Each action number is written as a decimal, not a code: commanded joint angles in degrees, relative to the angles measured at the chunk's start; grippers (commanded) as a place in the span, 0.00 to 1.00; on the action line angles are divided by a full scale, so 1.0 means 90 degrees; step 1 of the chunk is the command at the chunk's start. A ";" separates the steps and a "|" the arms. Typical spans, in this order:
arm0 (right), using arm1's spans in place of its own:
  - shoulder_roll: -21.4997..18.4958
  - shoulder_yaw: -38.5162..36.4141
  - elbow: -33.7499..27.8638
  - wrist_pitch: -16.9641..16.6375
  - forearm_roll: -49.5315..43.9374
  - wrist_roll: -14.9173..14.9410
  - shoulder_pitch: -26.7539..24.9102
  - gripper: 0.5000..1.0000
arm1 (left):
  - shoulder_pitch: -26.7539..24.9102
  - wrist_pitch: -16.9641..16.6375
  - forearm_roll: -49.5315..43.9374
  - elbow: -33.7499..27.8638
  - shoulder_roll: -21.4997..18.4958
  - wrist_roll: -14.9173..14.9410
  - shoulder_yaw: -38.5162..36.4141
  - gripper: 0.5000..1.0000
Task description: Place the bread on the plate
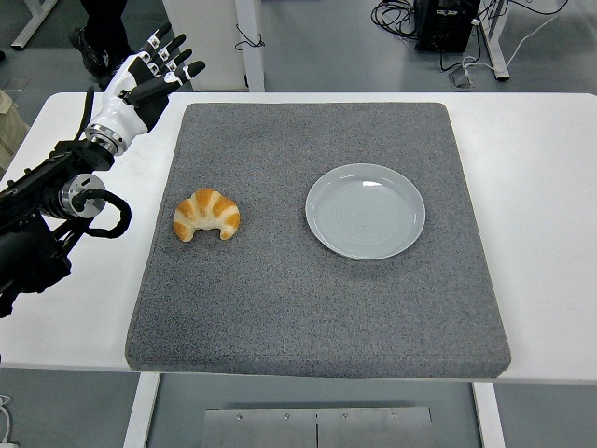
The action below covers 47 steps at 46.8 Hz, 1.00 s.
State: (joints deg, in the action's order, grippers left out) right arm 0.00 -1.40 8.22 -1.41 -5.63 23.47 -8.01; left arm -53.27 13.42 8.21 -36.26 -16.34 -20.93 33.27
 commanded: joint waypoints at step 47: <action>0.0000 0.0000 -0.0005 0.0000 0.0000 0.0000 0.0001 1.00 | 0.0772 -0.1804 0.3510 -0.4379 -0.2383 0.0021 -0.0493 0.96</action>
State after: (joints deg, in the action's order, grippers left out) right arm 0.00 -1.41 8.23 -1.41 -5.63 23.47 -8.00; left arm -46.94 -2.55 36.82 -75.08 -37.07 -20.76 28.93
